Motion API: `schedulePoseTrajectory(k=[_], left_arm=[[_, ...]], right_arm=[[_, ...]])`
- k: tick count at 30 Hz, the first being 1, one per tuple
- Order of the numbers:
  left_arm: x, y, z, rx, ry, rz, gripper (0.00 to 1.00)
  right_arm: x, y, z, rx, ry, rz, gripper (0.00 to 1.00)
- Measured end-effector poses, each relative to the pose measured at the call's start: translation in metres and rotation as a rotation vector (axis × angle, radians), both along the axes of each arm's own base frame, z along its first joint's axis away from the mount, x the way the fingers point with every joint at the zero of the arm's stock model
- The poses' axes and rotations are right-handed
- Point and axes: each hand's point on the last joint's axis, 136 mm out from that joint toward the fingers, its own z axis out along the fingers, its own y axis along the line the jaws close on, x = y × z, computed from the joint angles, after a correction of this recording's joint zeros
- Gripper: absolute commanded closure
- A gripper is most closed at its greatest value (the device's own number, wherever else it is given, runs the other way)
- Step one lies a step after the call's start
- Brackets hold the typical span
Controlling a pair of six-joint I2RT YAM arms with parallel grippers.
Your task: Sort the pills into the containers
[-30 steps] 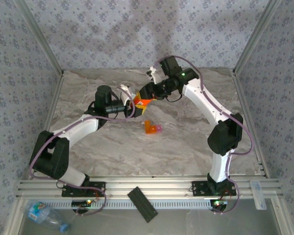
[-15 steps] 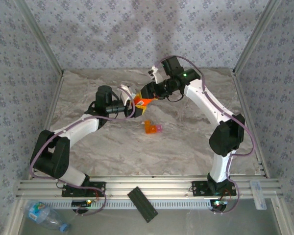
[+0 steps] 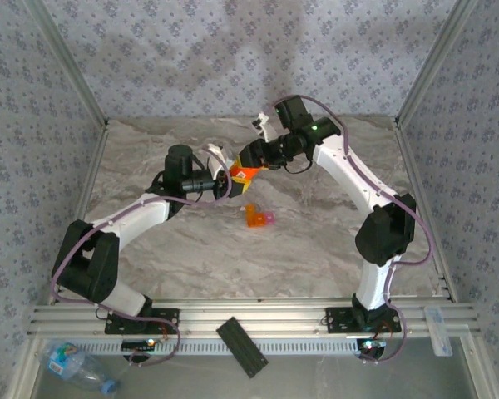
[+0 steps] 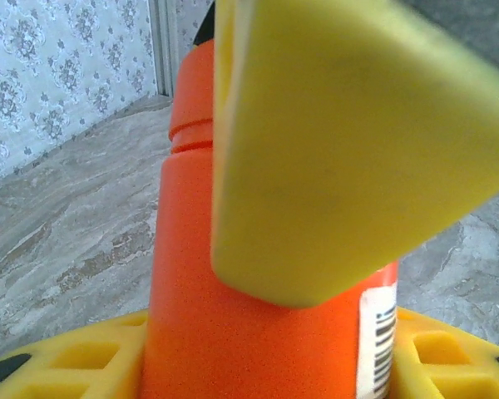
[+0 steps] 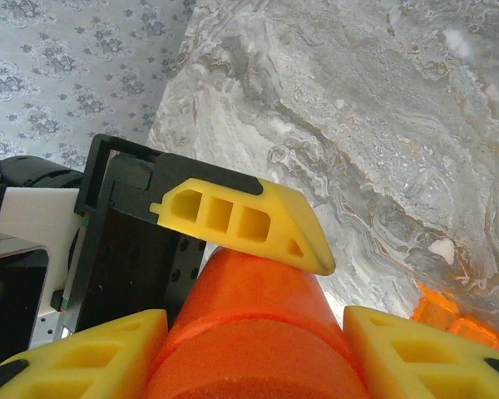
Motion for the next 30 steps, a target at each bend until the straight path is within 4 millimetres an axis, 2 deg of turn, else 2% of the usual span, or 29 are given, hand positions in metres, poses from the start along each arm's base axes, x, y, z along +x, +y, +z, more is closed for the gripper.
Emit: schedulePoseTrajectory(k=[3,7,9,14,16,19,25,28,30], left_arm=[[0.001,-0.001,0.0,0.002,0.004,-0.002,0.71],[0.001,-0.001,0.0,0.004,0.009,-0.002,0.88],[0.001,-0.001,0.001,0.006,0.014,-0.001,1.0],[0.007,-0.002,0.004,0.013,0.046,0.018,1.0],[0.011,-0.001,0.004,0.017,0.069,0.042,1.0],[0.015,0.001,0.001,0.029,0.095,0.078,1.0],[0.022,0.006,-0.006,0.056,0.108,0.132,1.0],[0.024,0.007,-0.007,0.061,0.104,0.143,1.0],[0.023,0.009,-0.006,0.067,0.09,0.15,1.0]], right_arm=[[0.001,-0.001,0.0,0.002,0.001,-0.005,0.62],[0.001,-0.001,0.0,0.005,0.003,-0.009,0.62],[0.001,-0.001,0.0,0.009,0.004,-0.013,0.55],[0.006,-0.005,0.004,0.026,-0.003,-0.041,0.25],[0.007,-0.011,0.009,0.04,-0.014,-0.063,0.19],[0.011,-0.032,0.02,0.065,-0.038,-0.126,0.17],[0.016,-0.083,0.057,0.126,-0.137,-0.34,0.15],[0.013,-0.09,0.066,0.158,-0.16,-0.424,0.14],[0.012,-0.088,0.065,0.174,-0.152,-0.458,0.15]])
